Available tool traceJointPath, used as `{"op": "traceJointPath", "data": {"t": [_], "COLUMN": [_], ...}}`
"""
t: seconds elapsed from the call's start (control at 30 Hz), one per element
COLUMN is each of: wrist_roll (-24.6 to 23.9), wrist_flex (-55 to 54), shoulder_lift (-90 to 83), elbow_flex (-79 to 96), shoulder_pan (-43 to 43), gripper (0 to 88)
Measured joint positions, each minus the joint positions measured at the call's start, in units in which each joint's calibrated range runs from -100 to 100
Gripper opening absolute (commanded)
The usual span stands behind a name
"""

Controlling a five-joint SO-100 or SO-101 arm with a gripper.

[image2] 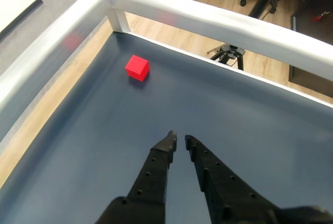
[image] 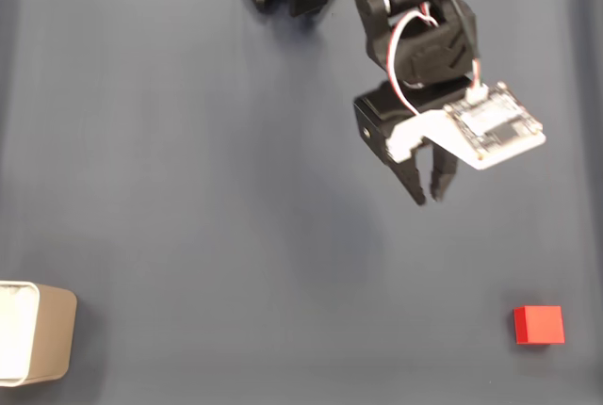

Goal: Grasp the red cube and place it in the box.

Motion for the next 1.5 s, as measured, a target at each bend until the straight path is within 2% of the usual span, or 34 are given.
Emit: {"op": "traceJointPath", "data": {"t": [0.3, 0.63, 1.5], "wrist_roll": [0.2, 0.7, 1.3], "wrist_flex": [-2.4, -10.0, -15.1], "shoulder_lift": [10.0, 20.5, 44.8], "elbow_flex": [-9.4, -14.0, -35.8], "shoulder_pan": [-2.2, -2.8, -4.6], "gripper": [11.3, 19.0, 36.0]}}
